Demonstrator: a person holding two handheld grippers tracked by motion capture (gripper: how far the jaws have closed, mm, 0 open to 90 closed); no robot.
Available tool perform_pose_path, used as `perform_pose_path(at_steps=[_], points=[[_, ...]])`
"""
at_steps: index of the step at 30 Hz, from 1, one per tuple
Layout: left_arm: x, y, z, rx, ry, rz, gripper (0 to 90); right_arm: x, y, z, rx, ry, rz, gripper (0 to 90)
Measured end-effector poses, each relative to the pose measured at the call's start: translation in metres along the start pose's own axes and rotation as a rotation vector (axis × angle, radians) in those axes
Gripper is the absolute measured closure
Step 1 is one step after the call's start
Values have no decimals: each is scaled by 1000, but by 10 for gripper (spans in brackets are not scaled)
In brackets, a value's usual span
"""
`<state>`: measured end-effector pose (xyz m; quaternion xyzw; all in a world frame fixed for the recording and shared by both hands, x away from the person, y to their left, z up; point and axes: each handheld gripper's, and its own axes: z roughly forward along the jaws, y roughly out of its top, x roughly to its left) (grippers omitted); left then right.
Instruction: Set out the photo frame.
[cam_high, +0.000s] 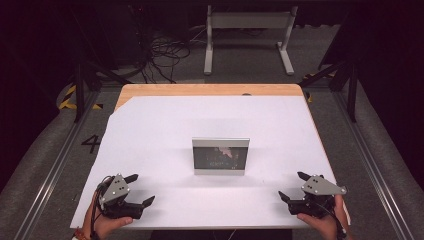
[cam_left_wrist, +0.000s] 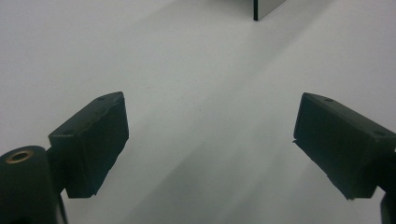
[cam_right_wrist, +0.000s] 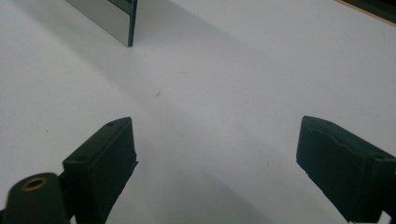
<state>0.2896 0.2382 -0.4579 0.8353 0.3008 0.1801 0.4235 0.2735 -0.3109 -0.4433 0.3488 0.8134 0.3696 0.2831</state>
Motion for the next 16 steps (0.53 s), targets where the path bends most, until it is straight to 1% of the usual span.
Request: perform_pose_path(at_steps=[5,12,16], points=[[1,0,0,1,3,-2,109,0,0,1,0,1,-2,121],[2,2,3,0,-4,-3,108,2,-1,0,4,-4,-2,120],[3,3,5,3,-9,-4,108,2,-1,-2,-2,-6,-3,120]])
